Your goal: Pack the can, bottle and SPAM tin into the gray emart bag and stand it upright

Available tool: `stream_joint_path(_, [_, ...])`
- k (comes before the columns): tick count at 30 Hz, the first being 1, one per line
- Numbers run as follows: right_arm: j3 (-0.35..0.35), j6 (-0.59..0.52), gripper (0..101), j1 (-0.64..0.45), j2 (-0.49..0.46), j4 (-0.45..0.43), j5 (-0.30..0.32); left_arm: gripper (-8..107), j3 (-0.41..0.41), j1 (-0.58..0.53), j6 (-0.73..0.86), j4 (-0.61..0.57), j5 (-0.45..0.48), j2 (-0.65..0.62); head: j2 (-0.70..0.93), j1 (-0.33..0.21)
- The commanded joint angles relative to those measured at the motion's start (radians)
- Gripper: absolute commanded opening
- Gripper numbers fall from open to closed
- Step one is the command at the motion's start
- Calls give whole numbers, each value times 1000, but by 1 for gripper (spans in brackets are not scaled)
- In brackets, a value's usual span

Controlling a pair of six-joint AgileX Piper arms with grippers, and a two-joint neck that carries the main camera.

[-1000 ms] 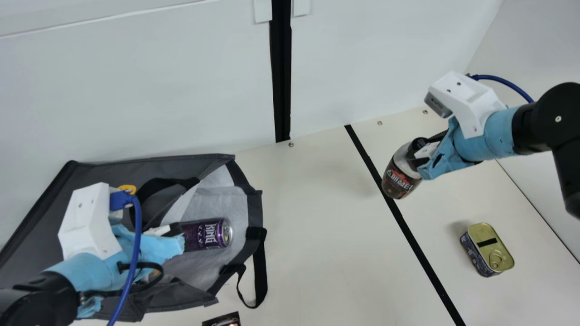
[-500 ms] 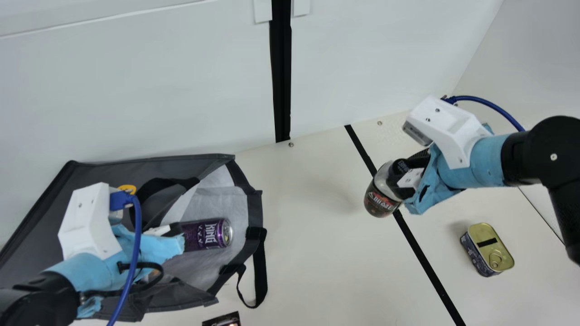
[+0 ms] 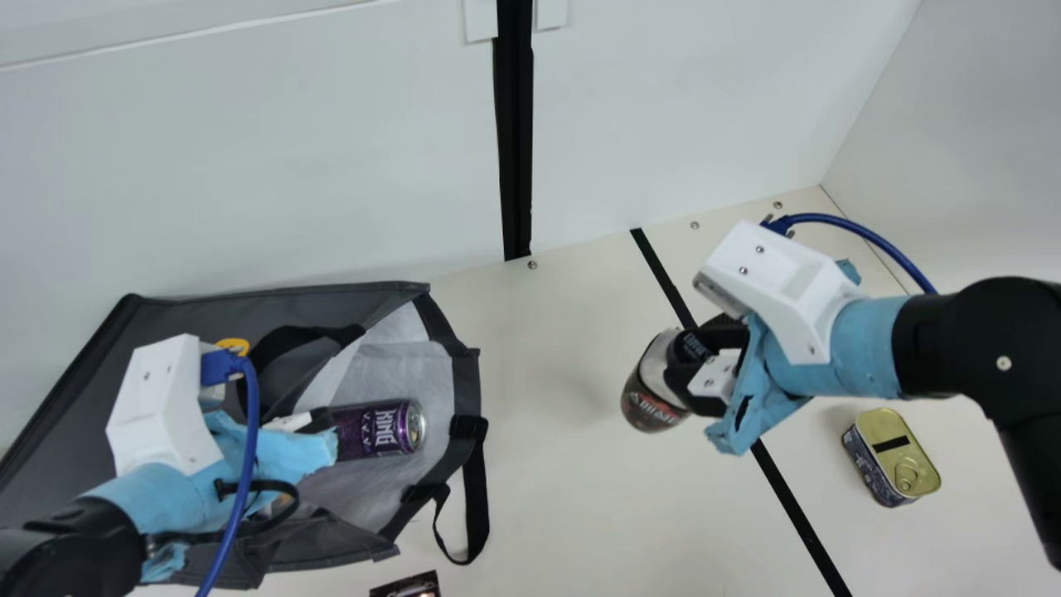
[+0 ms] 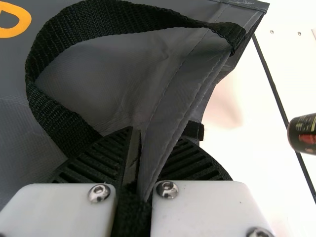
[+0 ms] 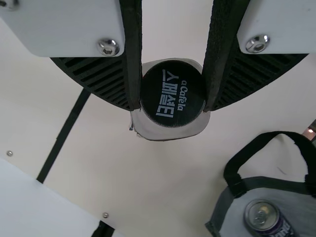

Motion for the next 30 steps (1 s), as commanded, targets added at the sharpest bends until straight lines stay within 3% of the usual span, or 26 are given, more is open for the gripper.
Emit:
stream_joint_path(1, [14,8,0,26,-13,0,1,-8,0,0,0,0,0,0,-1,-23])
stream_joint_path(19, [93,115,0,245,-109,-10,1,-8,0,0,0,0,0,0,-1,-23])
stream_joint_path(30, [88,120,0,277,-137,41,1,-8,0,0,0,0,0,0,-1,-23])
